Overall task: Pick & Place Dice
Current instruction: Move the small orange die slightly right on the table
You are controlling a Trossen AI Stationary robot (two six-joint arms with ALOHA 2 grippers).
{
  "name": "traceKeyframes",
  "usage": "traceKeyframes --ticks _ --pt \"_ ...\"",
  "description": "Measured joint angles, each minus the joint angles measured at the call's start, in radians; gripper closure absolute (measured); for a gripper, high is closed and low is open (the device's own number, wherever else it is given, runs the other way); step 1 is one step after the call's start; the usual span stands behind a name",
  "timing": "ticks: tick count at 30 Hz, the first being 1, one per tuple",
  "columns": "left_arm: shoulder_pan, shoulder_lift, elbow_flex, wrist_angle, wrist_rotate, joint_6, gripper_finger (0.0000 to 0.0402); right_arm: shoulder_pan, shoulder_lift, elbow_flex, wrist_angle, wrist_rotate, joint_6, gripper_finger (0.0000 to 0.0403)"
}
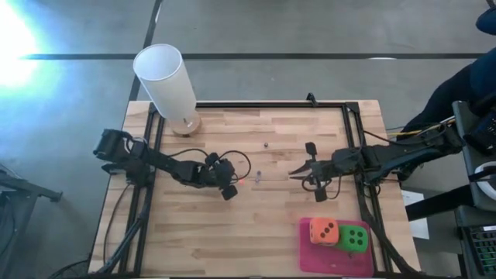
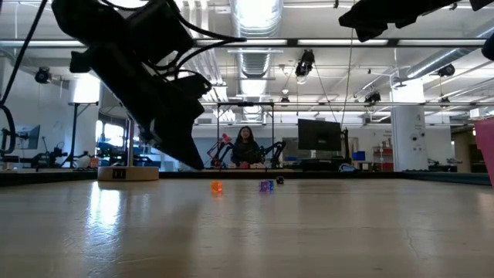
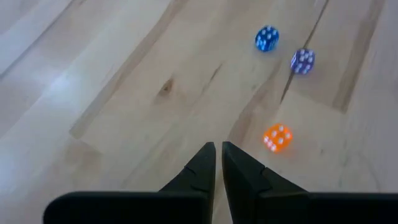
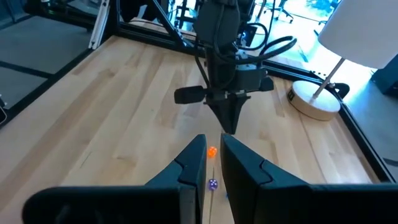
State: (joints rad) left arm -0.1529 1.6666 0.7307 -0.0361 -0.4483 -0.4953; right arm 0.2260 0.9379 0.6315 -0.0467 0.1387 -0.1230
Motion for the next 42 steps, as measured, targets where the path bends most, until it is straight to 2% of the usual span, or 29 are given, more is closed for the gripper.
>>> traceKeyframes --ticks 14,33,42 --pt "0.024 0.123 0.005 0.094 0.0 -0.003 0.0366 0.0 0.0 0.0 0.001 0.0 -0.008 0.0359" --pt "0.029 0.126 0.004 0.122 0.066 0.001 0.0366 0.0 0.0 0.0 0.002 0.0 -0.008 0.0359" --pt "0.025 0.125 0.006 0.115 0.105 0.075 0.0366 0.0 0.0 0.0 0.001 0.0 -0.008 0.0359"
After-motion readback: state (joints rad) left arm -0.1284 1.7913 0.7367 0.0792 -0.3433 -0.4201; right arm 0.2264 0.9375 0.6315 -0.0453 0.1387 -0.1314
